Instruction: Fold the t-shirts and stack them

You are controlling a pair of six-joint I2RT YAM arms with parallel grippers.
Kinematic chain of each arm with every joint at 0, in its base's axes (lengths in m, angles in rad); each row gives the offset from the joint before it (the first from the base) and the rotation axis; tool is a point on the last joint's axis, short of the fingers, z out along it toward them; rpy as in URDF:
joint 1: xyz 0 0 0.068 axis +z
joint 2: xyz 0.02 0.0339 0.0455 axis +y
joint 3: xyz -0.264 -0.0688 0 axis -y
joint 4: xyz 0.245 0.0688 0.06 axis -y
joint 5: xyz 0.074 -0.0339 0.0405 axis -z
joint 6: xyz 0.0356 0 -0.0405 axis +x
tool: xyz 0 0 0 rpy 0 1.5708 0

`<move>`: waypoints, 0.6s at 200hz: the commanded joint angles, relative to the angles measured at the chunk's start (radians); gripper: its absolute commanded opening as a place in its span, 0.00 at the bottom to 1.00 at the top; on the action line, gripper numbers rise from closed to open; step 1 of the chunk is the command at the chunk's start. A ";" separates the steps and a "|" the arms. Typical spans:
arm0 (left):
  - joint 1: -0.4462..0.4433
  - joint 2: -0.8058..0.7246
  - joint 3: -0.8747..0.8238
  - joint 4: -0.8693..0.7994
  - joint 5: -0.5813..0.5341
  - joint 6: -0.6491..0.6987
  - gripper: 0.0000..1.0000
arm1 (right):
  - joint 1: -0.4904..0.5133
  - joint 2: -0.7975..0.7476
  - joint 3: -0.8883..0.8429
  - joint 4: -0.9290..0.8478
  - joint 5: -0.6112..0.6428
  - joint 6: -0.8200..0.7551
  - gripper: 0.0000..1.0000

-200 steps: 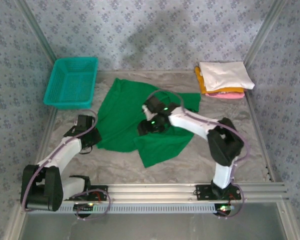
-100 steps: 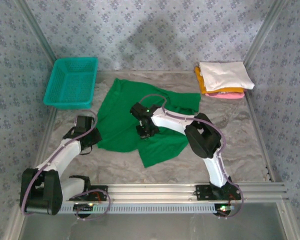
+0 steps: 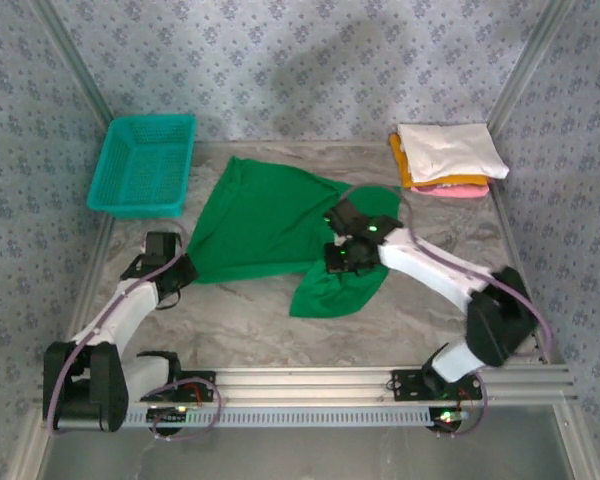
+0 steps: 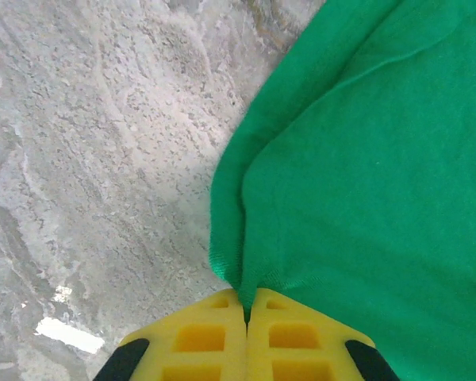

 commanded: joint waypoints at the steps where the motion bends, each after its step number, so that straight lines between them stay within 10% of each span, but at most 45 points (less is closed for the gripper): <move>1: 0.017 -0.030 -0.020 -0.011 -0.003 -0.022 0.00 | -0.057 -0.142 -0.103 -0.014 -0.120 0.030 0.00; 85: 0.048 -0.036 -0.007 -0.002 -0.013 -0.004 0.00 | -0.096 -0.347 -0.087 0.044 -0.328 -0.031 0.00; 120: 0.047 -0.050 0.003 -0.017 -0.025 -0.024 0.00 | -0.002 -0.252 0.031 0.007 -0.335 -0.081 0.45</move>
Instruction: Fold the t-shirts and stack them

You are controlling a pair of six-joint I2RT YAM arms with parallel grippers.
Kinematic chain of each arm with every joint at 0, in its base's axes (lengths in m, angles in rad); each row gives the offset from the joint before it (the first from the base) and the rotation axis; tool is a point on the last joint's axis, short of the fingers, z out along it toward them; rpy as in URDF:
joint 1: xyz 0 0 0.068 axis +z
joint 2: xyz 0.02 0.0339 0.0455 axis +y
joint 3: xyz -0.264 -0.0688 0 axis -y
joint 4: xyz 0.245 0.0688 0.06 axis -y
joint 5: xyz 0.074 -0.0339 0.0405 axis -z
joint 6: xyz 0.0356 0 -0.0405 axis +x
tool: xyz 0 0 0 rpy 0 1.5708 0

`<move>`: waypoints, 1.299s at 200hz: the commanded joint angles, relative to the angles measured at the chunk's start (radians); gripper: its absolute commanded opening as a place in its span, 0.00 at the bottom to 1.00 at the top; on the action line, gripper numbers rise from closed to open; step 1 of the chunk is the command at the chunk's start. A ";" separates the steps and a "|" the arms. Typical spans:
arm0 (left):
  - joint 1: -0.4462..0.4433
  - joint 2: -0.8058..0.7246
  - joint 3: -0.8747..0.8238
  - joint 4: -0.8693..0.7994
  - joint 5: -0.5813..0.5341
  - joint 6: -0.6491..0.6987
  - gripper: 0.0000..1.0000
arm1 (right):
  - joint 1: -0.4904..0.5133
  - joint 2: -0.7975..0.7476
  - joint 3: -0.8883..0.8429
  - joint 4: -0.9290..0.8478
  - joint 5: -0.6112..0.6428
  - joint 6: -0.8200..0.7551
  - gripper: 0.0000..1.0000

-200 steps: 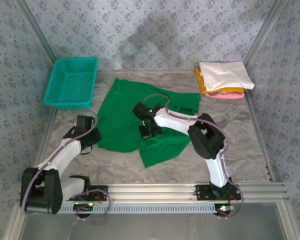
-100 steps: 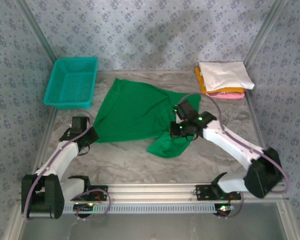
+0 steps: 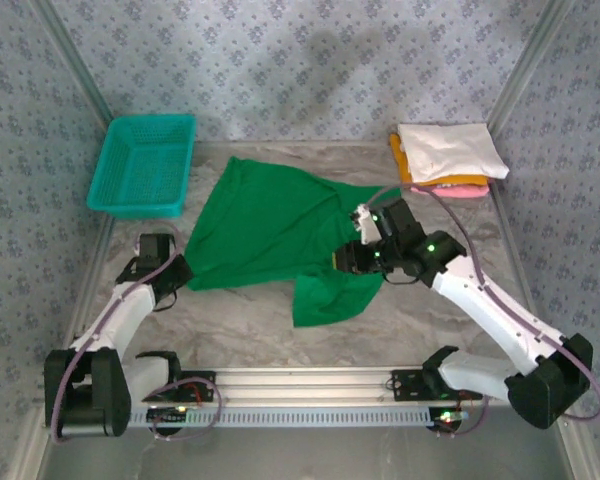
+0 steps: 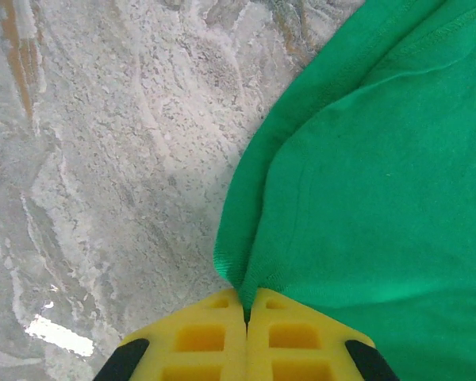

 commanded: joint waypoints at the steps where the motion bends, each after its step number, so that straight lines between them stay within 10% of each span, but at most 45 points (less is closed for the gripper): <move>1: 0.006 -0.033 0.012 -0.018 -0.026 -0.021 0.00 | 0.048 0.040 0.060 -0.018 -0.030 -0.037 0.45; 38: 0.008 -0.058 -0.012 -0.029 -0.046 -0.039 0.00 | -0.266 0.054 -0.065 0.122 0.030 0.072 0.50; 96: 0.011 -0.038 0.002 -0.024 -0.076 -0.043 0.00 | -0.446 0.494 0.093 0.111 0.148 -0.058 0.54; 138: 0.049 -0.018 -0.012 -0.010 -0.050 -0.044 0.00 | -0.476 0.642 0.157 0.101 0.107 -0.094 0.55; 203: 0.057 0.004 -0.015 0.009 -0.044 -0.041 0.00 | -0.530 0.717 0.020 0.367 -0.155 0.024 0.30; 245: 0.058 0.004 -0.026 0.020 -0.053 -0.047 0.00 | -0.533 0.725 -0.009 0.432 -0.250 0.087 0.38; 260: 0.058 0.004 -0.032 0.029 -0.051 -0.048 0.00 | -0.538 0.723 -0.025 0.464 -0.267 0.103 0.19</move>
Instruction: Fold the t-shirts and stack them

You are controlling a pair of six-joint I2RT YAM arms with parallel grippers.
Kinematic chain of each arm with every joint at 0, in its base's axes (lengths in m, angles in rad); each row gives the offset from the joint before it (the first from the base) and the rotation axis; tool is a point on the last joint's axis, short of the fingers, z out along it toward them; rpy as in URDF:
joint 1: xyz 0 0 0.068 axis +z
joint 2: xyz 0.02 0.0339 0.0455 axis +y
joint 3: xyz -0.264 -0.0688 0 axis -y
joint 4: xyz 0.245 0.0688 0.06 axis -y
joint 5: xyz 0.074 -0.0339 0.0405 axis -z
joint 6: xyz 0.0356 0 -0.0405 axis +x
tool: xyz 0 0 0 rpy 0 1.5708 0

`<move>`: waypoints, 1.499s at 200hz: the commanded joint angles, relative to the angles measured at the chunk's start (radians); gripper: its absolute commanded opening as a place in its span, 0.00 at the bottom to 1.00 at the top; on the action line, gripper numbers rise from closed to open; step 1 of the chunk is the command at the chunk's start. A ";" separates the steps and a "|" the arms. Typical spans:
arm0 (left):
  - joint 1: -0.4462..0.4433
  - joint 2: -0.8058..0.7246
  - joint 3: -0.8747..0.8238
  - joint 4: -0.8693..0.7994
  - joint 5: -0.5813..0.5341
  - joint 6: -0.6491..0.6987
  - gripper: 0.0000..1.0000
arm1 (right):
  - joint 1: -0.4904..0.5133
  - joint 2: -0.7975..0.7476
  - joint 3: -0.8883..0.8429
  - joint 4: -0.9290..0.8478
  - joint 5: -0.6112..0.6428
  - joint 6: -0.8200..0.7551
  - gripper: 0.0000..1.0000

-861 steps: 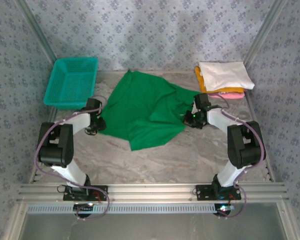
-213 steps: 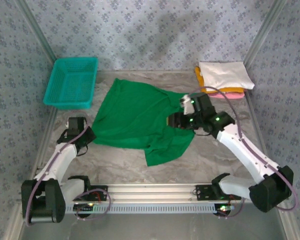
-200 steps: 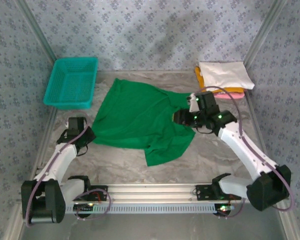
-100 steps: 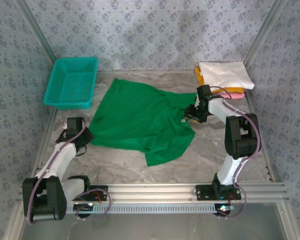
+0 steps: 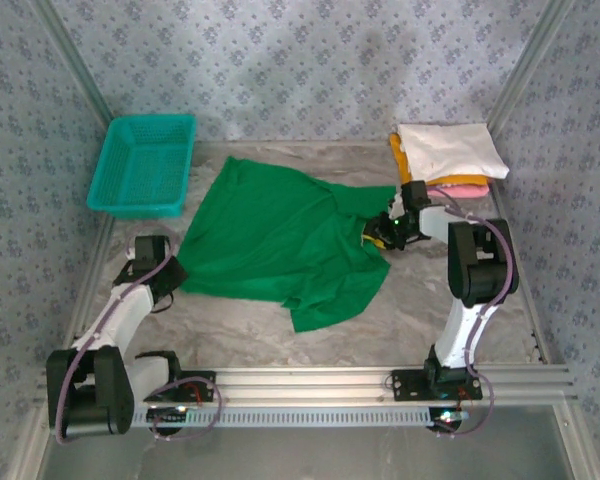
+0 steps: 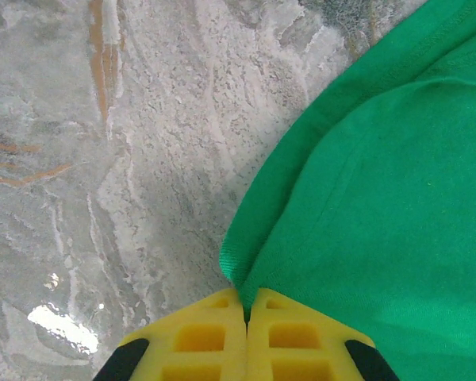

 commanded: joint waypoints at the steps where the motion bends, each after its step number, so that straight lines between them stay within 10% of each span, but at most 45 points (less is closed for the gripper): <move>1: 0.009 0.000 -0.014 0.020 -0.003 -0.008 0.00 | -0.004 0.005 -0.032 0.058 -0.073 0.056 0.18; 22: 0.010 0.006 -0.012 0.023 -0.011 -0.009 0.00 | -0.014 0.016 -0.032 0.047 -0.068 0.055 0.00; 156: 0.099 -0.192 -0.004 -0.132 0.057 -0.015 0.00 | -0.265 -0.108 0.239 -0.317 0.240 -0.166 0.00; 165: 0.098 -0.170 -0.014 -0.084 0.130 -0.008 0.00 | -0.264 -0.078 0.281 -0.328 0.224 -0.189 0.22; 197: 0.063 -0.070 0.000 -0.036 0.173 0.013 0.00 | -0.188 -0.194 0.155 -0.264 0.232 -0.144 0.82; 235: 0.046 -0.023 -0.002 -0.003 0.159 0.018 0.00 | -0.141 -0.523 -0.243 -0.156 0.101 0.050 0.75; 300: 0.040 0.025 0.011 0.032 0.160 0.043 0.00 | 0.277 -0.774 -0.592 -0.037 0.111 0.363 0.57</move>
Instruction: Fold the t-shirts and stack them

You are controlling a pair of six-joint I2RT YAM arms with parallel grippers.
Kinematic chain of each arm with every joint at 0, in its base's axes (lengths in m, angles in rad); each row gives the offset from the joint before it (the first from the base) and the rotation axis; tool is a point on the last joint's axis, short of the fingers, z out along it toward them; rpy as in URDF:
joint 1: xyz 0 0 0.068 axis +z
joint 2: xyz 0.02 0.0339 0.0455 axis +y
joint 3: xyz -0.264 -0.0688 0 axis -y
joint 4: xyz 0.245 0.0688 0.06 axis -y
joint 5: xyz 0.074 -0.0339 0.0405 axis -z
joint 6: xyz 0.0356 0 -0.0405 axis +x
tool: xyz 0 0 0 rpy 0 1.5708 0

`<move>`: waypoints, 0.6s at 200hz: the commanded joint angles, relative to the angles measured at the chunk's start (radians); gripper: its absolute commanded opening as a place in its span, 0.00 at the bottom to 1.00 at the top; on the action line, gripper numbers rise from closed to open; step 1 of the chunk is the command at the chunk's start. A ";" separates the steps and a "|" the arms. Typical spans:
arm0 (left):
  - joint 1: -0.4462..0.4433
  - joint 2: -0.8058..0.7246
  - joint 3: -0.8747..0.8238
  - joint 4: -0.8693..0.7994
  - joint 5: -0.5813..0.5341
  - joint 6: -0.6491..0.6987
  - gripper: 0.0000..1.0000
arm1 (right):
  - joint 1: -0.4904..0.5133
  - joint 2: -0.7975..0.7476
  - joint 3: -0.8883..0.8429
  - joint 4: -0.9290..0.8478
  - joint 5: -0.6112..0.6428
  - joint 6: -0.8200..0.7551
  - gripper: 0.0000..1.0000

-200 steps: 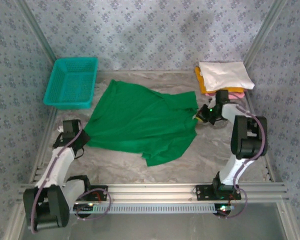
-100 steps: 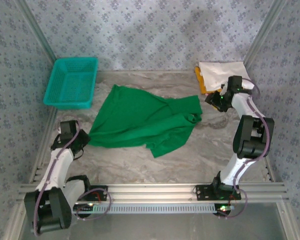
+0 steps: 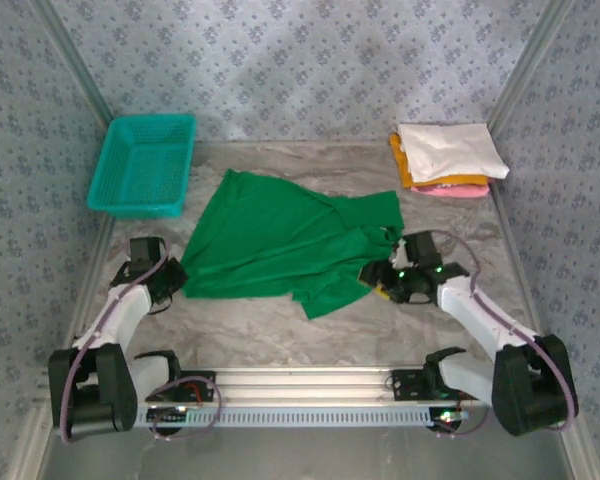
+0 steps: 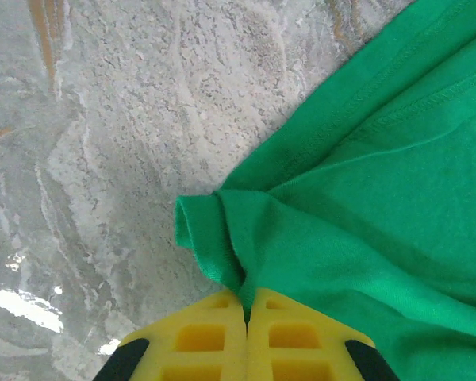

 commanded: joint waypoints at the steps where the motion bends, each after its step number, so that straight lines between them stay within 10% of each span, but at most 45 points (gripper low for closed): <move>1: -0.009 0.013 0.021 0.030 0.014 0.024 0.00 | 0.037 0.003 -0.049 0.092 0.024 0.133 0.57; 120: -0.008 -0.036 -0.030 0.062 0.012 0.004 0.00 | -0.005 0.315 0.094 0.231 0.099 0.039 0.44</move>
